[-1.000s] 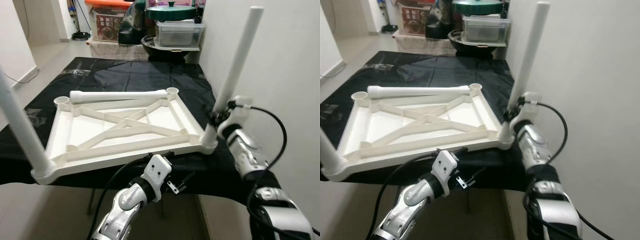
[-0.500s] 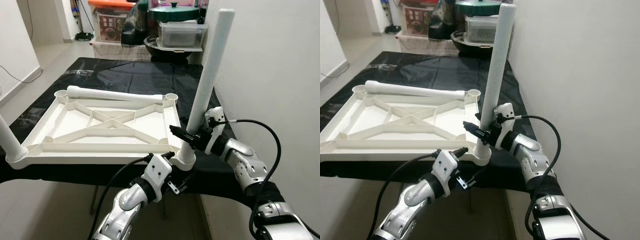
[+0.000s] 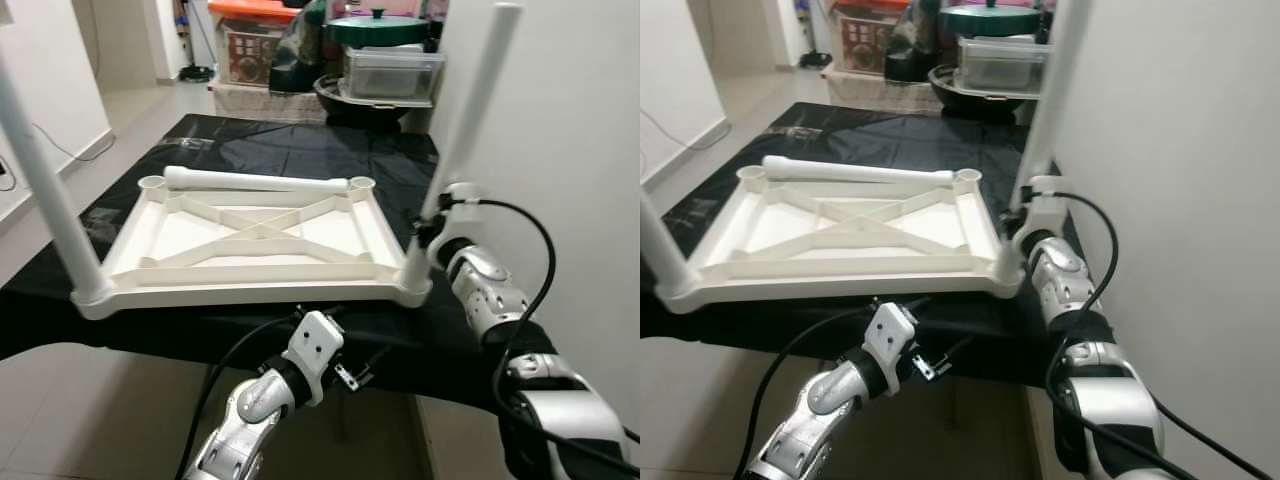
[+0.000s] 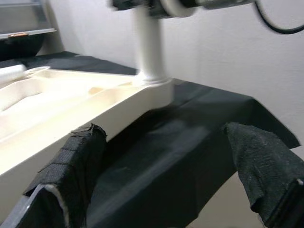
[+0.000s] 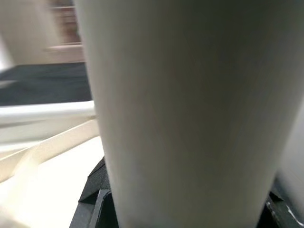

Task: Building children table

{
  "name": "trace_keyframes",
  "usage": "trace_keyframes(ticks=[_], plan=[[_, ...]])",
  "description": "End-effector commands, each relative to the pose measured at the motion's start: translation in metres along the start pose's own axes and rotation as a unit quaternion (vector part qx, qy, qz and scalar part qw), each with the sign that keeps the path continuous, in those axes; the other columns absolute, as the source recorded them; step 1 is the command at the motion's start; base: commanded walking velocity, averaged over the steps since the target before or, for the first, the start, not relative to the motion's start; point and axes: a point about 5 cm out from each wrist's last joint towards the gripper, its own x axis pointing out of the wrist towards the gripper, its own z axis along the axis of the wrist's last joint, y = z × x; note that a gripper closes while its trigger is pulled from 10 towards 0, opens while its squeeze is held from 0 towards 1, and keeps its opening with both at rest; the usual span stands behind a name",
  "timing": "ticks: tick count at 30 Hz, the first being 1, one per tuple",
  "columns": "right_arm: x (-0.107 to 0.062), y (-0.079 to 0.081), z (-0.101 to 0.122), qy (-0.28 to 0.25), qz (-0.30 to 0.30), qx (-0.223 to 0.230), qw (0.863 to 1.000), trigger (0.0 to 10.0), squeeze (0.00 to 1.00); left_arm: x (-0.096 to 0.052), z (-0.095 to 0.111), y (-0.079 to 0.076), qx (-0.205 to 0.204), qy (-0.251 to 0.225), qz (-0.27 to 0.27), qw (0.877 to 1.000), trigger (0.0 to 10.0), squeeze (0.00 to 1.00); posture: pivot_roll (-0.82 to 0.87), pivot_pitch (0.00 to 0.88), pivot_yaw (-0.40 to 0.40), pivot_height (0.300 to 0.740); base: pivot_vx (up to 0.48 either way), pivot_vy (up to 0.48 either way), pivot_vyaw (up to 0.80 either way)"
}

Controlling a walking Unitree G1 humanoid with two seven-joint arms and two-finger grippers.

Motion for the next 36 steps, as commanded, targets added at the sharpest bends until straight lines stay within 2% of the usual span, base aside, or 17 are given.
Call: trace_keyframes(ticks=[1, 3, 4, 5, 7, 8, 10, 11, 12, 13, 17, 18, 22, 26, 28, 30, 36], plan=[[0.001, -0.021, 0.010, -0.019, -0.093, 0.048, 0.994, 0.0, 0.00, -0.001, 0.001, -0.001, 0.006, 0.001, -0.002, 1.000, 10.0, 0.00, 0.10, 0.000, -0.088, 0.740, 0.000, 0.000, 0.00], [0.001, -0.021, 0.010, -0.019, -0.093, 0.048, 0.994, 0.0, 0.00, -0.001, 0.001, -0.001, 0.006, 0.001, -0.002, 1.000, 10.0, 0.00, 0.10, 0.000, -0.088, 0.740, 0.000, 0.000, 0.00], [0.001, -0.023, 0.010, -0.022, -0.126, 0.053, 0.990, 0.0, 0.00, -0.001, 0.001, -0.001, 0.006, 0.001, -0.002, 1.000, 10.0, 0.00, 0.10, 0.000, -0.091, 0.740, 0.000, 0.000, 0.00], [0.000, -0.023, 0.007, -0.022, -0.154, 0.051, 0.986, 6.5, 0.00, -0.001, 0.001, -0.001, 0.006, 0.001, -0.002, 1.000, 10.0, 0.00, 0.11, 0.000, -0.095, 0.740, 0.000, 0.000, 0.00], [0.000, -0.023, 0.007, -0.022, -0.154, 0.051, 0.986, 6.5, 0.00, -0.001, 0.001, -0.001, 0.006, 0.001, -0.002, 1.000, 10.0, 0.00, 0.11, 0.000, -0.095, 0.740, 0.000, 0.000, 0.00], [-0.001, -0.020, 0.002, -0.017, -0.170, 0.056, 0.984, 10.0, 0.00, -0.001, 0.001, -0.001, 0.006, 0.001, -0.001, 1.000, 10.0, 0.00, 0.11, 0.000, -0.098, 0.740, 0.000, 0.000, 0.00], [-0.002, -0.017, -0.003, -0.012, -0.177, 0.053, 0.983, 10.0, 0.00, -0.001, 0.001, -0.001, 0.006, 0.001, 0.000, 1.000, 10.0, 0.00, 0.11, 0.000, -0.100, 0.740, 0.000, 0.000, 0.00], [-0.003, -0.013, -0.009, -0.006, -0.175, 0.054, 0.983, 10.0, 0.90, -0.001, 0.001, -0.001, 0.006, 0.001, 0.001, 1.000, 10.0, 0.00, 0.11, 0.000, -0.100, 0.740, 0.000, 0.000, 0.00], [-0.003, -0.013, -0.009, -0.006, -0.175, 0.054, 0.983, 10.0, 0.90, -0.001, 0.001, -0.001, 0.006, 0.001, 0.001, 1.000, 10.0, 0.00, 0.11, 0.000, -0.100, 0.740, 0.000, 0.000, 0.00], [-0.005, -0.009, -0.015, -0.001, -0.170, 0.054, 0.984, 10.0, 1.00, -0.001, 0.001, -0.001, 0.006, 0.001, 0.001, 1.000, 10.0, 0.00, 0.11, 0.000, -0.100, 0.740, 0.000, 0.000, 0.00], [-0.008, -0.008, -0.024, 0.001, -0.175, 0.052, 0.983, 10.0, 1.00, -0.002, 0.000, -0.001, 0.005, 0.002, 0.001, 1.000, 10.0, 0.00, 0.10, 0.000, -0.095, 0.740, 0.000, 0.000, 0.00], [-0.011, -0.011, -0.029, -0.003, -0.184, 0.052, 0.982, 10.0, 0.00, -0.002, -0.001, -0.002, 0.004, 0.002, 0.000, 1.000, 10.0, 0.00, 0.10, 0.000, -0.096, 0.740, 0.000, 0.000, 0.00], [-0.017, -0.015, -0.035, -0.012, -0.190, 0.052, 0.980, 10.0, 0.00, -0.003, -0.001, -0.003, 0.003, 0.003, -0.002, 1.000, 10.0, 0.00, 0.10, 0.000, -0.089, 0.740, 0.000, 0.000, 0.00], [-0.034, -0.013, -0.050, -0.026, -0.149, 0.043, 0.988, 10.0, 0.00, -0.004, -0.003, -0.004, 0.002, 0.005, -0.003, 1.000, 10.0, 0.00, 0.09, 0.000, -0.093, 0.740, 0.000, 0.000, 0.00], [-0.034, -0.013, -0.050, -0.026, -0.149, 0.043, 0.988, 10.0, 0.00, -0.004, -0.003, -0.004, 0.002, 0.005, -0.003, 1.000, 10.0, 0.00, 0.09, 0.000, -0.093, 0.740, 0.000, 0.000, 0.00], [-0.049, -0.005, -0.062, -0.030, -0.099, 0.031, 0.994, 10.0, 0.00, -0.004, -0.003, -0.003, 0.000, 0.007, -0.001, 1.000, 10.0, 0.00, 0.08, 0.000, -0.084, 0.740, 0.000, 0.000, 0.00], [-0.068, 0.007, -0.076, -0.027, -0.005, 0.032, 0.999, 10.0, 0.00, -0.004, -0.004, -0.002, -0.002, 0.012, 0.002, 1.000, 10.0, 0.00, 0.08, 0.000, -0.078, 0.740, 0.000, 0.000, 0.00]])
